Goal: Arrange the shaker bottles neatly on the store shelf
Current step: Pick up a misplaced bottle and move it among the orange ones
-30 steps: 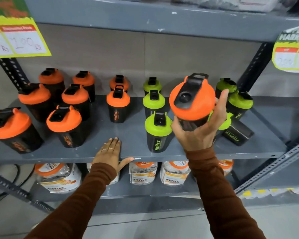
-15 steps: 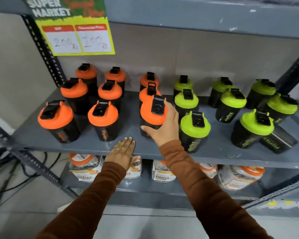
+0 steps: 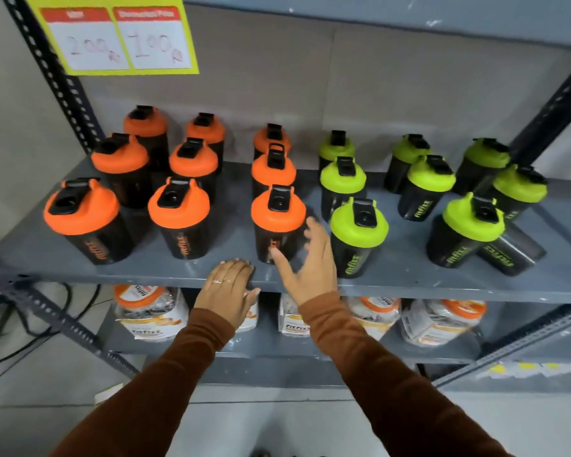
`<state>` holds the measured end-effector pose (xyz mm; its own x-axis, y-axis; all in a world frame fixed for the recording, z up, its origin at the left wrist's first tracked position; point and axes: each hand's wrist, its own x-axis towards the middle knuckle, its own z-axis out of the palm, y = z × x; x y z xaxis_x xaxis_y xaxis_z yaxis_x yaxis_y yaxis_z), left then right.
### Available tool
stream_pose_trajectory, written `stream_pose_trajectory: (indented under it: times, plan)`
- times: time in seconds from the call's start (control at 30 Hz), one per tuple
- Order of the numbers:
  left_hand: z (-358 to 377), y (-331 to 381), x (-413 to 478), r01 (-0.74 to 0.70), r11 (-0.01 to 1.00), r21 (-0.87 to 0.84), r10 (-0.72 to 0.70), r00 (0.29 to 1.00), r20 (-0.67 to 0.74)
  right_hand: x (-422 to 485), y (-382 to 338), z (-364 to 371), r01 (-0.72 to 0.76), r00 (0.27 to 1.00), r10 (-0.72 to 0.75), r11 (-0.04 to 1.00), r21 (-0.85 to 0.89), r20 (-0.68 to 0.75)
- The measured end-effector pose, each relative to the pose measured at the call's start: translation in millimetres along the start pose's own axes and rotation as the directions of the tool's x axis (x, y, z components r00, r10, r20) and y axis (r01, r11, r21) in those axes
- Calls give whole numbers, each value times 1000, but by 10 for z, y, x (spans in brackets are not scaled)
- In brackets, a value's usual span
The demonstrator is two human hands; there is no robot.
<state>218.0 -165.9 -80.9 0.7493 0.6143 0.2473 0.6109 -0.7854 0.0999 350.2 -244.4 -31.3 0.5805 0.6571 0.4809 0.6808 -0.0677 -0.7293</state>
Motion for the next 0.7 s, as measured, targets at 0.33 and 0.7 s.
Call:
stream_pose_trajectory:
  times: [0.33,0.7]
  plan:
    - [362,1584,320,-553,828,-94,536,829,-158,-126,1133,-1466,-230,937,173,959,-165,-303]
    - [419,2925,1236,-113,991,-77,128,966,226,782,2030,-2790,-249,939,343,642,-725,-18]
